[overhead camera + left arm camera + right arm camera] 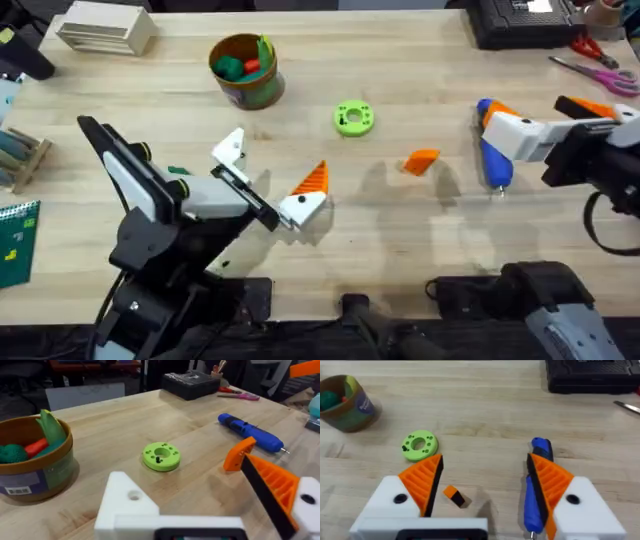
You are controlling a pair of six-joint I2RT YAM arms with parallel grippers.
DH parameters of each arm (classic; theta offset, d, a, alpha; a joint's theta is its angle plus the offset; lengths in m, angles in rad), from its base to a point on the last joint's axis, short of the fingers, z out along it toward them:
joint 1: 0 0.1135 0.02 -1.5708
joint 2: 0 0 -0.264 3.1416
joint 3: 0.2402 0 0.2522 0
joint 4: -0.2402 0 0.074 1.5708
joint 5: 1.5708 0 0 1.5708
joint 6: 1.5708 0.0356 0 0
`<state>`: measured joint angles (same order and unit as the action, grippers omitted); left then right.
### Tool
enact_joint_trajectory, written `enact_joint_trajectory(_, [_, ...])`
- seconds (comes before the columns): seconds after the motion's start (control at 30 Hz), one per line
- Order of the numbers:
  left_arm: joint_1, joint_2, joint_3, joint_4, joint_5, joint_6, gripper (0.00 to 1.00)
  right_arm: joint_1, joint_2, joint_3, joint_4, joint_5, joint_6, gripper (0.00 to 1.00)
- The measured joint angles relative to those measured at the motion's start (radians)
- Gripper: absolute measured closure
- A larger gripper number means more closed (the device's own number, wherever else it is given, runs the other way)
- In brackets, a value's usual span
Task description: Pick up the gripper from the table and insert it into the empty holder that is missing its gripper. Then pick up a screw, insert it into the mounting hole, and use the screwdriver to tighten it. Finally, clean up the table by picking up the vegetable and placing it into the bucket.
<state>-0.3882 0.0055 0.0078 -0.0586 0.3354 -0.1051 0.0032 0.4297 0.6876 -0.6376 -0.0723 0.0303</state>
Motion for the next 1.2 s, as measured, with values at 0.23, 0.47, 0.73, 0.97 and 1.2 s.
enact_joint_trajectory(0.23, [0.000, 0.000, 0.000, 0.000, 0.000, 0.000, 0.014, 0.000, 0.000, 0.000, 0.000, 0.000, 0.000, 0.031])
enact_joint_trajectory(0.47, [0.000, 0.000, 0.000, 0.000, 0.000, 0.000, 0.014, 0.000, 0.000, 0.000, 0.000, 0.000, 0.000, 0.031])
enact_joint_trajectory(0.73, [0.000, 0.000, 0.000, 0.000, 0.000, 0.000, 0.014, 0.000, 0.000, 0.000, 0.007, 0.004, 0.004, 0.031])
enact_joint_trajectory(0.97, [0.000, 0.000, 0.000, 0.000, 0.000, 0.000, 0.014, 0.001, 0.069, 0.001, 0.004, -0.072, -0.034, 0.031])
enact_joint_trajectory(1.2, [0.000, 0.000, 0.000, 0.000, 0.000, 0.000, 0.014, 0.145, 0.400, 0.176, -0.244, -0.164, -0.210, 0.031])
